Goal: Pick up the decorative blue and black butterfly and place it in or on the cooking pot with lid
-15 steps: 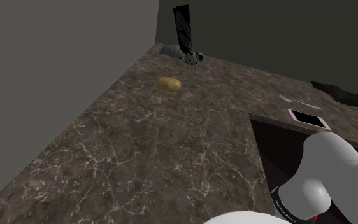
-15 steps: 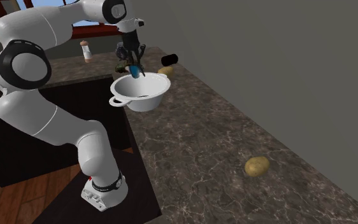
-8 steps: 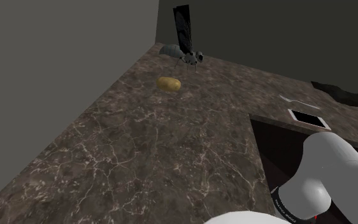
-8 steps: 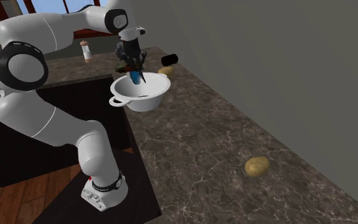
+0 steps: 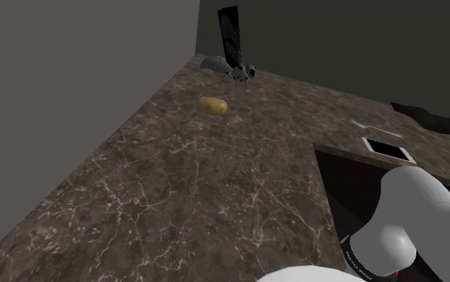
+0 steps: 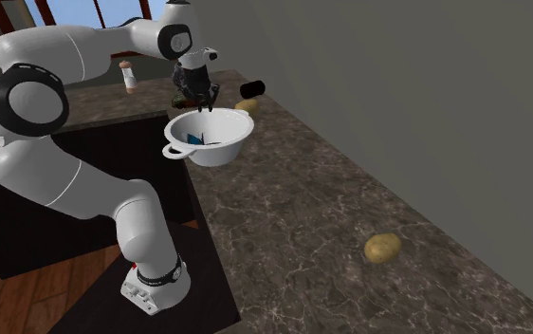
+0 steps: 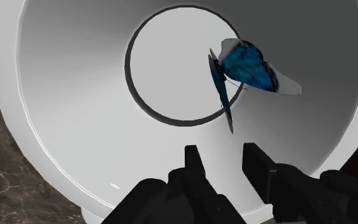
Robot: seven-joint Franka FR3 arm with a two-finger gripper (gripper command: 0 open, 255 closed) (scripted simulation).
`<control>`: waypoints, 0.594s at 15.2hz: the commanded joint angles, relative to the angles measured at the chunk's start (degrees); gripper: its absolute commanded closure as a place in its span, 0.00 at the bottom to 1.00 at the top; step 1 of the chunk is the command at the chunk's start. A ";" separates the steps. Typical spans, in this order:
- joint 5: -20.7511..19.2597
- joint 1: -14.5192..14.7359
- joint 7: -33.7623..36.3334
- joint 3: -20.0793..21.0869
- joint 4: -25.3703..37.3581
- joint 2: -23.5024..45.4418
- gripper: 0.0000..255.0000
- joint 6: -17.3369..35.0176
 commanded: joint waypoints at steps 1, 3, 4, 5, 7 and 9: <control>-0.08 -0.85 6.52 2.06 -2.18 -3.32 0.00 0.57; 0.05 -3.23 19.78 7.10 -4.96 -9.37 0.00 0.28; 0.23 -4.70 26.46 9.93 -5.57 -12.04 0.00 -0.51; 0.46 -6.32 33.18 12.88 -5.68 -14.43 0.00 -1.68; 0.93 -7.28 36.03 14.61 -6.27 -15.62 0.00 -1.68; 1.34 -7.31 35.86 15.19 -7.67 -15.65 0.00 -0.22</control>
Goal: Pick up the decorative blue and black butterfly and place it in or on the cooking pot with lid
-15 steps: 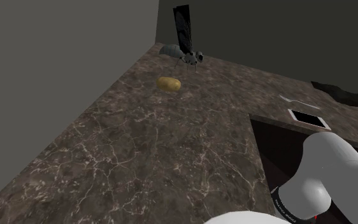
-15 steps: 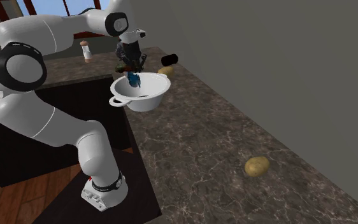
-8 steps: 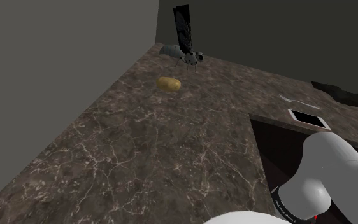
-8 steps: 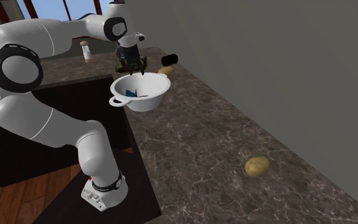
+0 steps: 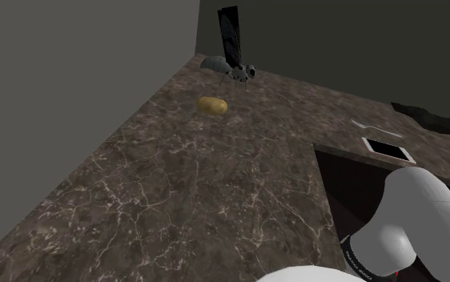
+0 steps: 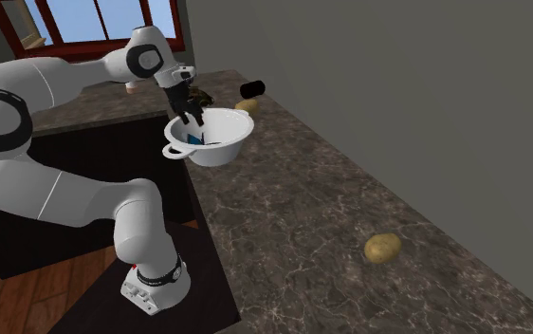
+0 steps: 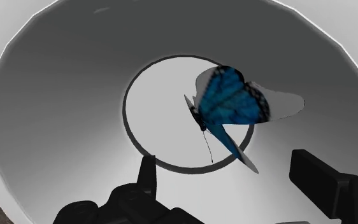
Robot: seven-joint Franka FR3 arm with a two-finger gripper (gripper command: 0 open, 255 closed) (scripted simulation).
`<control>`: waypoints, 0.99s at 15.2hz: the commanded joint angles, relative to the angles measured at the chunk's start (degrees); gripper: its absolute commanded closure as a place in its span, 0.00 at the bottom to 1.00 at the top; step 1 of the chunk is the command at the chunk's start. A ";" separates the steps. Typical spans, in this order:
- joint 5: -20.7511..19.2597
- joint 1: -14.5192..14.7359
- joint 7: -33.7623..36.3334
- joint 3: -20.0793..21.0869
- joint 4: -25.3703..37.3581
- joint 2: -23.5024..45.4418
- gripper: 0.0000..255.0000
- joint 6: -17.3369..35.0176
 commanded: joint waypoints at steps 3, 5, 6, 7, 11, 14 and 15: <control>0.78 -0.25 0.42 1.34 -2.62 -0.25 0.00 2.64; 1.10 -0.32 0.30 1.87 -3.65 -0.17 0.00 3.81; 1.10 -0.32 0.30 1.87 -3.65 -0.17 0.00 3.81; 1.10 -0.32 0.30 1.87 -3.65 -0.17 0.00 3.81; 1.10 -0.32 0.30 1.87 -3.65 -0.17 0.00 3.81; 1.10 -0.32 0.30 1.87 -3.65 -0.17 1.00 3.81; 1.10 -0.32 0.30 1.87 -3.65 -0.17 1.00 3.81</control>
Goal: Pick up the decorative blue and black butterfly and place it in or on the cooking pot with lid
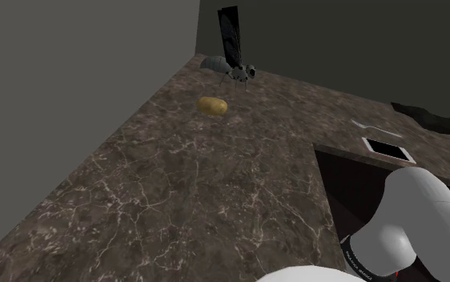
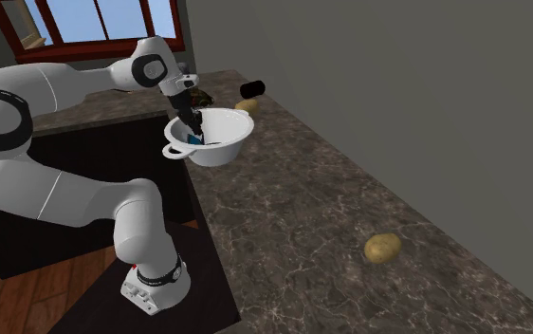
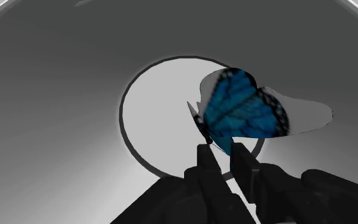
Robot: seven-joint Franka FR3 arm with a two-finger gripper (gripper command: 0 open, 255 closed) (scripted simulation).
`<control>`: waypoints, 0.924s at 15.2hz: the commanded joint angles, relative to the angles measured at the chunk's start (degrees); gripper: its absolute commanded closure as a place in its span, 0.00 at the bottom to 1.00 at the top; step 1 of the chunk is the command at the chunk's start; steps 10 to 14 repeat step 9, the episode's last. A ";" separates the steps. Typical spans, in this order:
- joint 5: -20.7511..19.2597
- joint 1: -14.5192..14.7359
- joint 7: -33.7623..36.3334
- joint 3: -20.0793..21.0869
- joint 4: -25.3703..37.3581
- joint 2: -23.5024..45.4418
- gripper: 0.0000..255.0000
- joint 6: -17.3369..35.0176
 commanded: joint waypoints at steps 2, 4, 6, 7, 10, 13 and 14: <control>0.00 0.00 0.00 0.00 0.00 0.00 1.00 0.00; 0.00 0.00 0.00 0.00 0.00 0.00 1.00 0.00; 0.00 0.00 0.00 0.00 0.00 0.00 1.00 0.01; 0.00 0.00 0.00 0.00 0.00 0.00 1.00 0.01; 5.78 13.32 -20.59 -13.87 -11.06 -0.41 0.00 10.63; 5.78 13.32 -20.59 -13.87 -11.06 -0.41 0.00 10.63; 5.78 13.32 -20.59 -13.87 -11.06 -0.41 0.00 10.63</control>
